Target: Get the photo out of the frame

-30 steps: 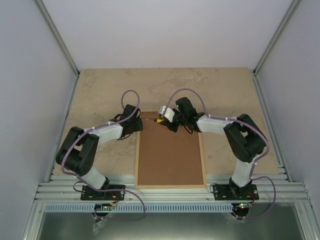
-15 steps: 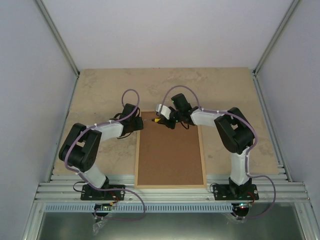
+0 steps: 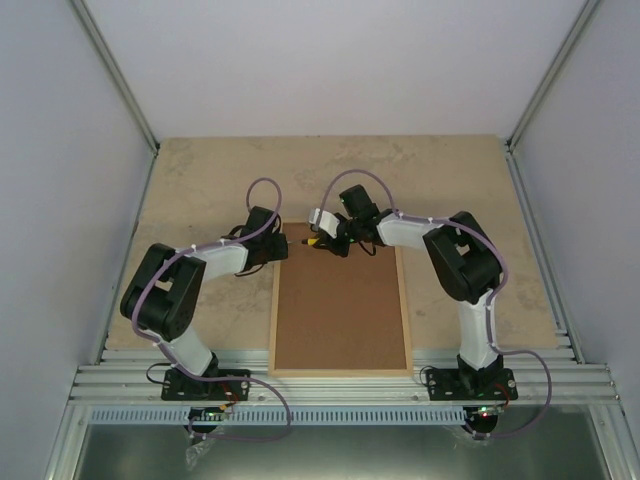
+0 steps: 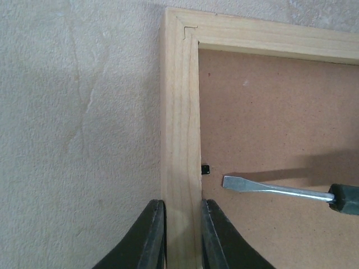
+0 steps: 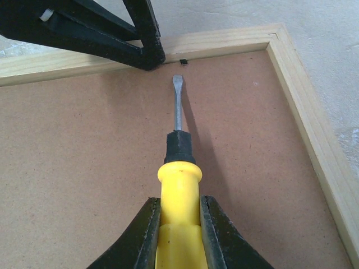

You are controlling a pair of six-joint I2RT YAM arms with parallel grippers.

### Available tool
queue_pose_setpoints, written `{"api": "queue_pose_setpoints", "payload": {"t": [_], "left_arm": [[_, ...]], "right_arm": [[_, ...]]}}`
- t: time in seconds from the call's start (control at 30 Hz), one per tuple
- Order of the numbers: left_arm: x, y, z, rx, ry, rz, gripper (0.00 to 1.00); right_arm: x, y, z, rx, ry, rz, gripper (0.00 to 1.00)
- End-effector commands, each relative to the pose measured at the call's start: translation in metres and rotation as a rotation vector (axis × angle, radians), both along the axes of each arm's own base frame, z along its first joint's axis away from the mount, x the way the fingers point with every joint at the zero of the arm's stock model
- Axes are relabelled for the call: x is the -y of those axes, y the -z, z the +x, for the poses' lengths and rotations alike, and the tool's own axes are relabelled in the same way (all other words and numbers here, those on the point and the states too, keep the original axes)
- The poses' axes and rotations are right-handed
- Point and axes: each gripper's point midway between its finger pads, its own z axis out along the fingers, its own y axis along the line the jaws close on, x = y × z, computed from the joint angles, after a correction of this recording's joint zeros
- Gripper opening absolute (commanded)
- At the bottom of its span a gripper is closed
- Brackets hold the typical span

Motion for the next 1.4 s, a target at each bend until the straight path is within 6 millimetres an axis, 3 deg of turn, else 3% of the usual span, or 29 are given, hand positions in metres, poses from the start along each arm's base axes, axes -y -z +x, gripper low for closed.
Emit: {"api": "queue_pose_setpoints", "payload": {"t": [0.0, 0.27, 1.1, 1.37], "left_arm": [[0.003, 0.011, -0.006, -0.044, 0.030, -0.011, 0.05], [0.006, 0.011, -0.008, -0.046, 0.044, -0.024, 0.03], [0.024, 0.008, -0.012, -0.050, 0.109, -0.110, 0.00], [0.035, 0.004, -0.013, -0.033, 0.148, -0.167, 0.00]], "right_arm": [[0.002, 0.010, 0.000, -0.022, -0.010, -0.025, 0.00], [0.002, 0.009, 0.009, 0.002, 0.017, -0.030, 0.01], [-0.016, 0.012, 0.005, 0.052, -0.036, -0.034, 0.01], [-0.036, -0.018, 0.008, 0.127, -0.049, 0.061, 0.01]]}}
